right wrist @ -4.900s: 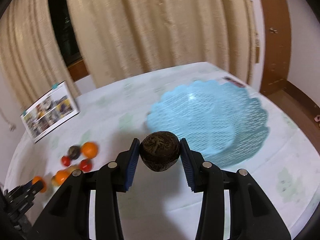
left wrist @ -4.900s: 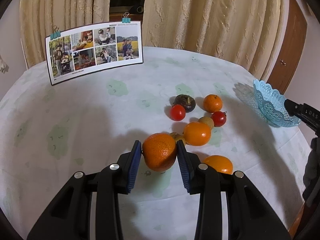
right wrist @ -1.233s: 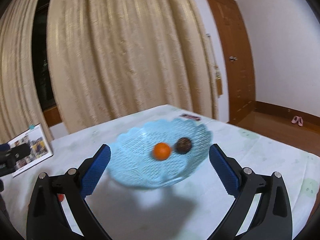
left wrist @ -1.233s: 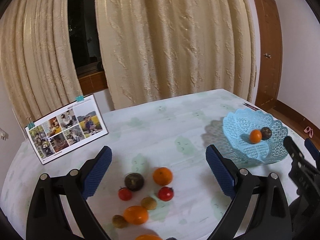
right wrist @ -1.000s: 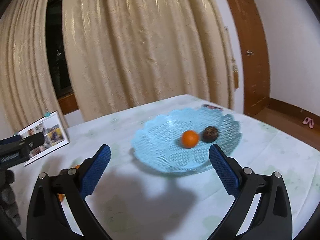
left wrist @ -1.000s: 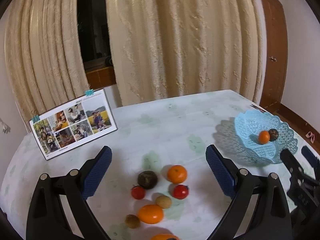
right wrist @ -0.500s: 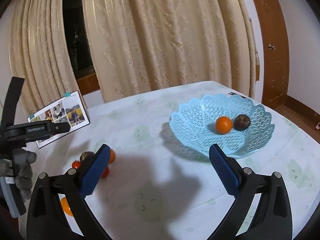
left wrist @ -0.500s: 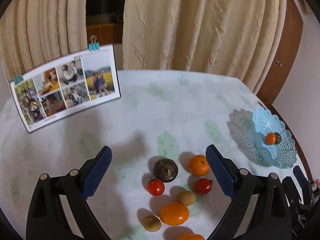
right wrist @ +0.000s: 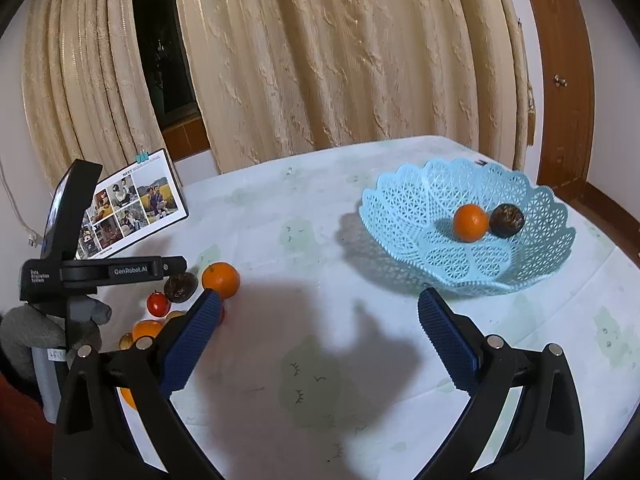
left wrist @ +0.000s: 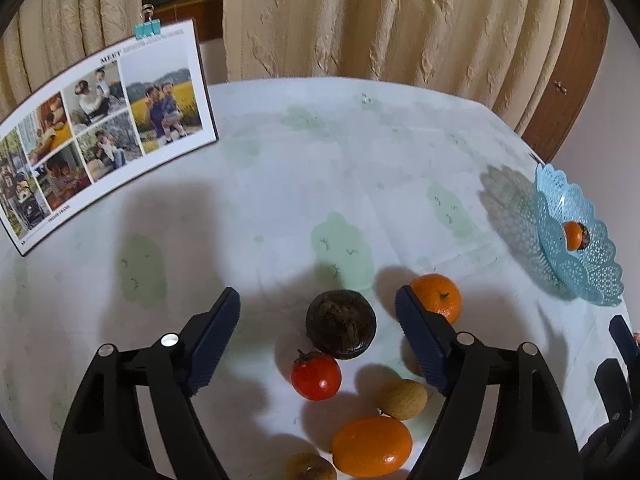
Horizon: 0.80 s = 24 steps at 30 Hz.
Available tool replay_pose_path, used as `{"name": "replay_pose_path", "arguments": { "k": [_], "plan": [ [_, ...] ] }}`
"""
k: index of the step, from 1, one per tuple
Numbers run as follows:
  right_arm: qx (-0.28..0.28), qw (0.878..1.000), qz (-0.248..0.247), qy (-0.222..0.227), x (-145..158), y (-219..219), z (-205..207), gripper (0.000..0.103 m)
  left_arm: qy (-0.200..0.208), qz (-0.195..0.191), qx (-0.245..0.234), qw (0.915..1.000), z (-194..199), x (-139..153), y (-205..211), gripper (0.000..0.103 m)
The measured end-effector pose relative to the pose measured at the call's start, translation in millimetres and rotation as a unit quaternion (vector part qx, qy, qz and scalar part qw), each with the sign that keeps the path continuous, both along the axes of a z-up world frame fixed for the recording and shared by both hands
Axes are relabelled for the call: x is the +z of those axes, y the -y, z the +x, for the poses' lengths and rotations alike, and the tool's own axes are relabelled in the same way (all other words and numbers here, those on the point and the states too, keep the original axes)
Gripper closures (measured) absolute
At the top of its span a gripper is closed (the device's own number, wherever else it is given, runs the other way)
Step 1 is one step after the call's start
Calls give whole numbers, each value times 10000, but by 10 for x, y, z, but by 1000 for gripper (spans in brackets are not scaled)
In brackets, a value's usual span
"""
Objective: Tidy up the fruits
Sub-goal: 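Close left tool around a second dark brown round fruit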
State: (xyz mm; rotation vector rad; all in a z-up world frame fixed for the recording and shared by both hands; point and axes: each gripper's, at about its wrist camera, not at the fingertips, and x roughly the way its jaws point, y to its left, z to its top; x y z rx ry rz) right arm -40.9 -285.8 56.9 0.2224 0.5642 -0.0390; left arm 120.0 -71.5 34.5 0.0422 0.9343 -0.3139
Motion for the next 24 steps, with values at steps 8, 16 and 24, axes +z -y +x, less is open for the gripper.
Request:
{"name": "replay_pose_path", "arguments": {
  "k": [8,16,24],
  "plan": [
    [73,9999,-37,-88,-26,-66,62,3,-165,53,-156,9997,-10,-143,60,32],
    [164,9998,-8,-131,-46,-103,56,3,-93,224,-237,9994,-58,-210,131,59],
    [432,9988,134,-167,-33,-224,-35,3,10,117,-228,9997,-72,-104,93,62]
  ]
}}
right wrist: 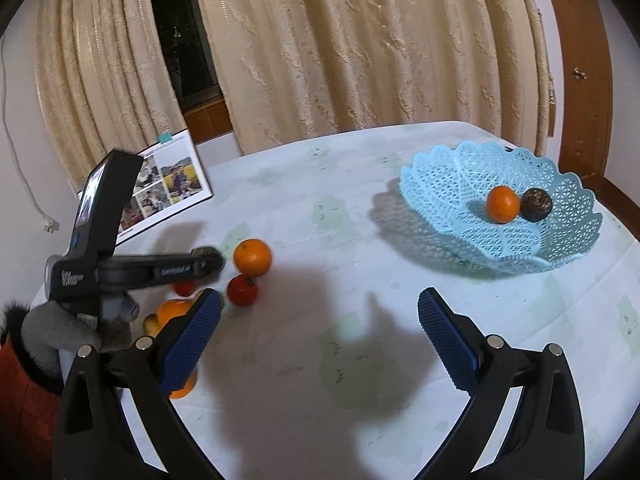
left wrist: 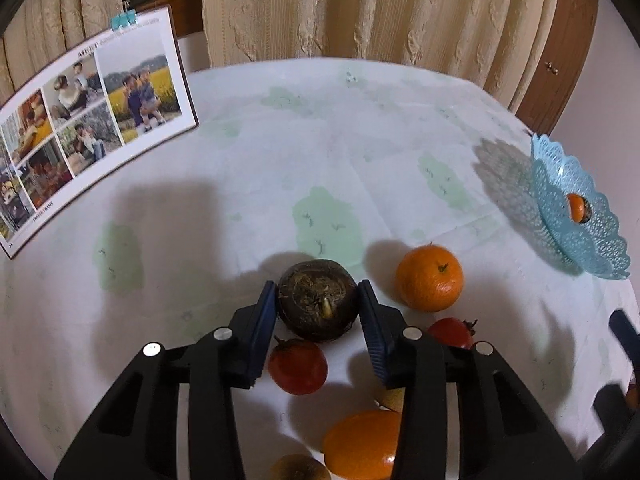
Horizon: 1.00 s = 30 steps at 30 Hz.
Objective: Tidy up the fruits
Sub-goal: 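Close left tool around a second dark brown round fruit, then close right tool around another large orange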
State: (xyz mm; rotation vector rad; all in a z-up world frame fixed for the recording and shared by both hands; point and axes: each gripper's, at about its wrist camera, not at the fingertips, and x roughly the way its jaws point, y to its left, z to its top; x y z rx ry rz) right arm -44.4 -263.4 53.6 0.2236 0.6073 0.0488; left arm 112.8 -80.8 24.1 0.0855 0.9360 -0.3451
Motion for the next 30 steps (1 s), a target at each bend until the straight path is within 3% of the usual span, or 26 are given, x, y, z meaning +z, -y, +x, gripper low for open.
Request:
{"name": "replay_pose_path", "arguments": {
  "k": [10,21,23,30],
  "plan": [
    [757,9965,289,-191,-17,-372,-109,3,736,-139,320,9967,-119,566,-220,62],
    [1539,9863,28,-587,-189,-935,-15,4,1272,-519,579,9888,-312,1059,-493,62],
    [1620,9842,-49,-716,-232,-1013,41,8,1310,-542,581,9882,-332,1092,-506,62],
    [1678,9777,-169,-1255,-410,-1106,222,44,1329,-594,630,9873,-356,1121,-530,62]
  ]
}}
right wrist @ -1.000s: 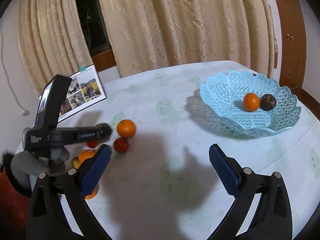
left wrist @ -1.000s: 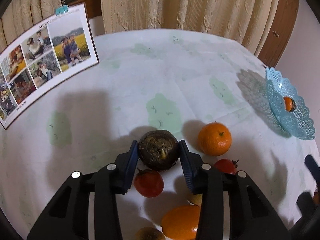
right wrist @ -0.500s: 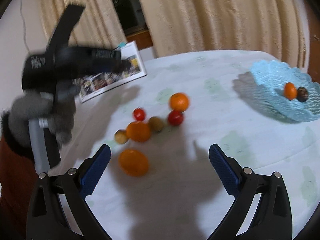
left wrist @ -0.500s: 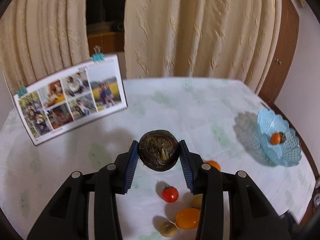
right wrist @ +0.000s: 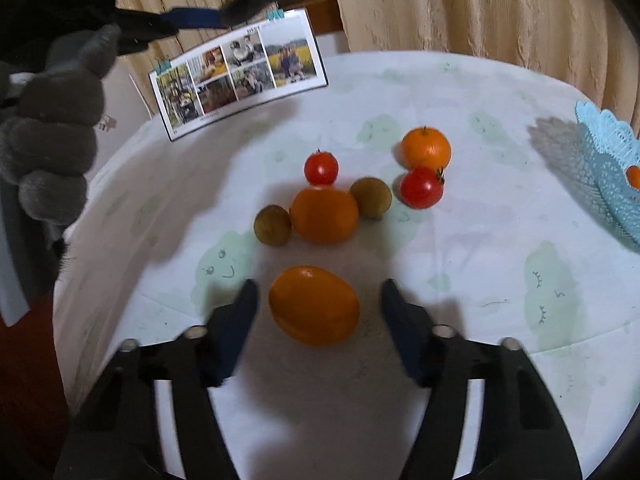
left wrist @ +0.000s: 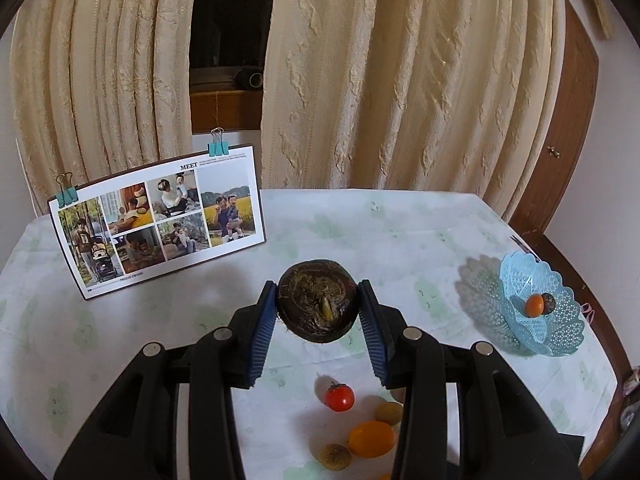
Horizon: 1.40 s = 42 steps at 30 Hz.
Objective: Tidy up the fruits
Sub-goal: 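Close right tool around another large orange, then lower orange into blue basket and open right tool while left tool carries dark fruit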
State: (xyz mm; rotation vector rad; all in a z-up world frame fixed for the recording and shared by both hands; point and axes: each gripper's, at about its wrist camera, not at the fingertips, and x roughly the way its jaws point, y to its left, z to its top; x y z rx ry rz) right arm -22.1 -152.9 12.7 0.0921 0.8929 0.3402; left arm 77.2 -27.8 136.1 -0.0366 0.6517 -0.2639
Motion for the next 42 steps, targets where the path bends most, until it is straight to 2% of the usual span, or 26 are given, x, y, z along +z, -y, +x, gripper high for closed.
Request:
{"name": "replay_pose_path", "arguments": {
  "k": [1,4,10,18,24,32,42],
  "plan": [
    [3,10000,-12,11,-2,-7,-5,50,-2,-2,5,10000,-1,0,-3,62],
    [86,10000,12,23,-6,-19,-17,59,-23,0,16,10000,5,-12,0,62],
    [-78,9999,82,107,54,111,-59,59,-25,20,-7,10000,-7,-23,24,62],
    [-922,9938,365,501,333,711,-87,59,-13,75,-79,9999,-39,-33,103,62],
    [-1603,9824,436,857,560,1220,-112,59,-6,121,-126,9998,-66,-51,166,62],
    [-2455,9609,348,1231,793,1866,-57,59,10,249,-350,9991,-158,-91,359,62],
    [-3247,9386,-73,1162,620,2490,178,59,-7,413,-633,9971,-250,-172,585,62]
  ]
}}
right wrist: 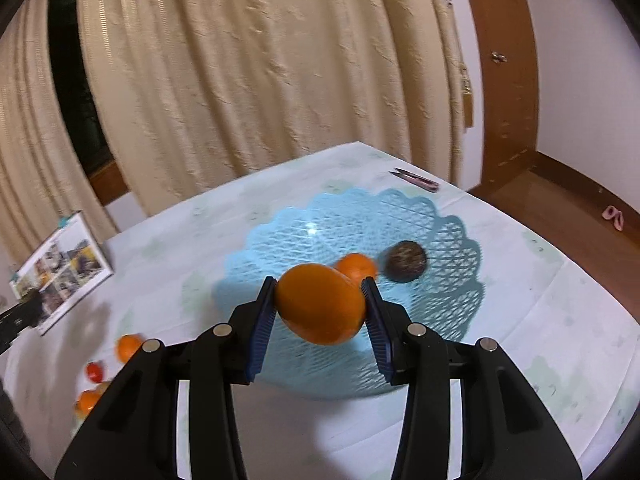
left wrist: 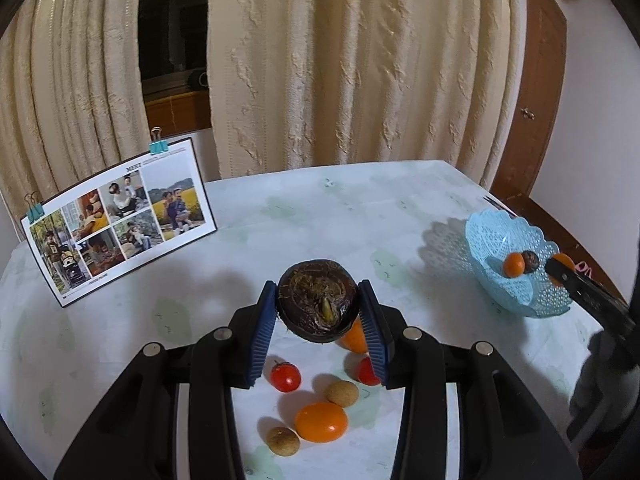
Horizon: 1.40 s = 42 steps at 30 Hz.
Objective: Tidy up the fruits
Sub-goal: 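Lower orange into blue basket and open right tool while left tool carries dark fruit, then lower the dark brown fruit into the blue basket and open left tool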
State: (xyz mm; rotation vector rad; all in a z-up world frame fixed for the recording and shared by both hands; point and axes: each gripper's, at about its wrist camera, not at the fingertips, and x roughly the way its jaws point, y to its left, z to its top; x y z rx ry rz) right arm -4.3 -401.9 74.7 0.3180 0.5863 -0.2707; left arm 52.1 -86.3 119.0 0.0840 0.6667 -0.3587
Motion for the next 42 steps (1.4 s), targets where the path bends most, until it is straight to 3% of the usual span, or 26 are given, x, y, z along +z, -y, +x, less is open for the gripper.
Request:
{"name": "replay_pose_path", "arguments": {
  "k": [8,11,18,21,33,42],
  "plan": [
    [-167,9998,32,-120,-189,142,99,58,-67,134,-107,9998,-22,-95,131,62],
    [-204,9998,-28,-25,-186,149,89,45,-90,197,-127,9997,-20,-136,174,62],
    [-456,9983,-261,245,-146,175,-14,44,-151,241,-204,9994,-9,-166,306,62],
    [-670,9961,-401,406,-146,192,-78,37,-121,260,-314,9991,-17,-145,438,62],
    [-1356,9852,-507,923,-66,312,-336,35,-96,133,-991,9949,50,-148,1340,62],
    [-1765,9757,-502,1201,22,429,-509,33,-236,87,-1532,9879,116,-323,2047,62]
  ]
}}
